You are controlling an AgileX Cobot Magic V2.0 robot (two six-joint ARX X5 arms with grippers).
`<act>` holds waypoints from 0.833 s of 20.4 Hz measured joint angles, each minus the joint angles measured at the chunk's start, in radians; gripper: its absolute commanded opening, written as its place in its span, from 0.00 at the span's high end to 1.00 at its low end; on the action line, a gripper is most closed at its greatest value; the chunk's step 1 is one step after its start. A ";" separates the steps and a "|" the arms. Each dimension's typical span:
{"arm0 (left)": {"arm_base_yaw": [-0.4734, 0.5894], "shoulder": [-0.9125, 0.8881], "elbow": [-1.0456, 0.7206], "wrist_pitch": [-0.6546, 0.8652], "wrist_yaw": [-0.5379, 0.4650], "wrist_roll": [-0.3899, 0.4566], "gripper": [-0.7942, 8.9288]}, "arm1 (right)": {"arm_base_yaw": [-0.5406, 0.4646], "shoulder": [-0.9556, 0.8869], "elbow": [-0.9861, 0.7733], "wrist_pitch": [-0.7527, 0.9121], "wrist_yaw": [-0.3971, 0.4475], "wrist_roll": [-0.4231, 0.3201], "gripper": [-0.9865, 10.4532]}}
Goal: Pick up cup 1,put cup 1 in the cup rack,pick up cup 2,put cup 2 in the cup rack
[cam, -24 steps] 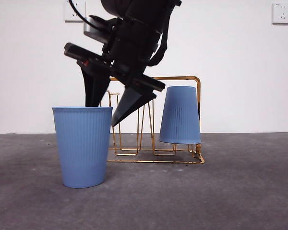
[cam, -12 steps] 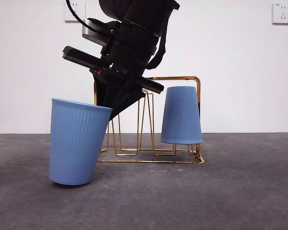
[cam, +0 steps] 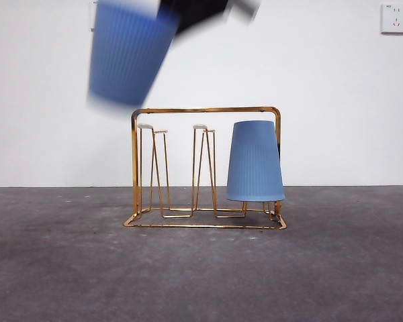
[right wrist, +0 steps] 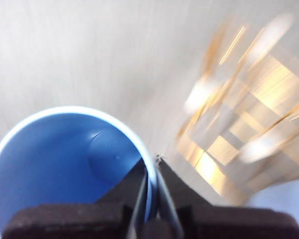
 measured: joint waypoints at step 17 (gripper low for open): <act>0.000 0.250 0.000 0.526 0.460 -0.003 0.40 | 0.000 -0.766 0.005 0.246 0.077 -0.163 0.92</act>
